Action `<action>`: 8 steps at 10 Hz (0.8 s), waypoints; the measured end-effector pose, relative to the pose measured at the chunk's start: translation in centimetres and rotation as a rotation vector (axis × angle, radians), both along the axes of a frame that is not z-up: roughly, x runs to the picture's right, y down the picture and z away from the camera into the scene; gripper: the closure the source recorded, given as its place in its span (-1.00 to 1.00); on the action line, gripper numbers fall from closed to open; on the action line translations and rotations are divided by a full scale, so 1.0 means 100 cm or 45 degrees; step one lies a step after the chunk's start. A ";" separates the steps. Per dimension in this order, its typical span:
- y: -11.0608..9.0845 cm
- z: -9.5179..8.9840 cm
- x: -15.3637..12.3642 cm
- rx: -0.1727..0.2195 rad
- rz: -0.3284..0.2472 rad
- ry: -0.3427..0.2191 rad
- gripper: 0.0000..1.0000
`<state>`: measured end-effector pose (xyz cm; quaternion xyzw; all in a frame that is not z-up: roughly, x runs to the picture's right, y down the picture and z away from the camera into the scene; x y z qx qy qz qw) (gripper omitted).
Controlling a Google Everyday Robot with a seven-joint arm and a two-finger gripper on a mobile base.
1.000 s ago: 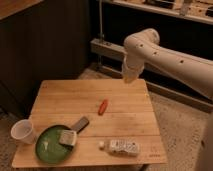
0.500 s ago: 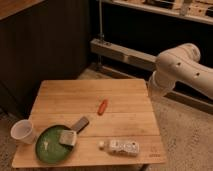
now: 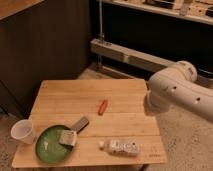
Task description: Move the arm in a circular motion
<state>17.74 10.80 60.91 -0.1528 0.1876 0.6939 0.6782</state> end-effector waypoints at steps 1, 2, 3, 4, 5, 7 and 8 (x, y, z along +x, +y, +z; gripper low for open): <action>0.006 -0.005 -0.009 -0.005 -0.028 -0.006 -0.27; 0.010 -0.009 -0.023 0.000 -0.071 -0.015 -0.32; 0.015 -0.012 -0.047 0.001 -0.137 -0.041 -0.21; 0.018 -0.014 -0.061 0.003 -0.172 -0.056 -0.07; 0.021 -0.017 -0.074 0.004 -0.216 -0.073 0.14; 0.022 -0.016 -0.096 -0.003 -0.266 -0.079 0.54; 0.021 -0.017 -0.106 -0.006 -0.289 -0.081 0.70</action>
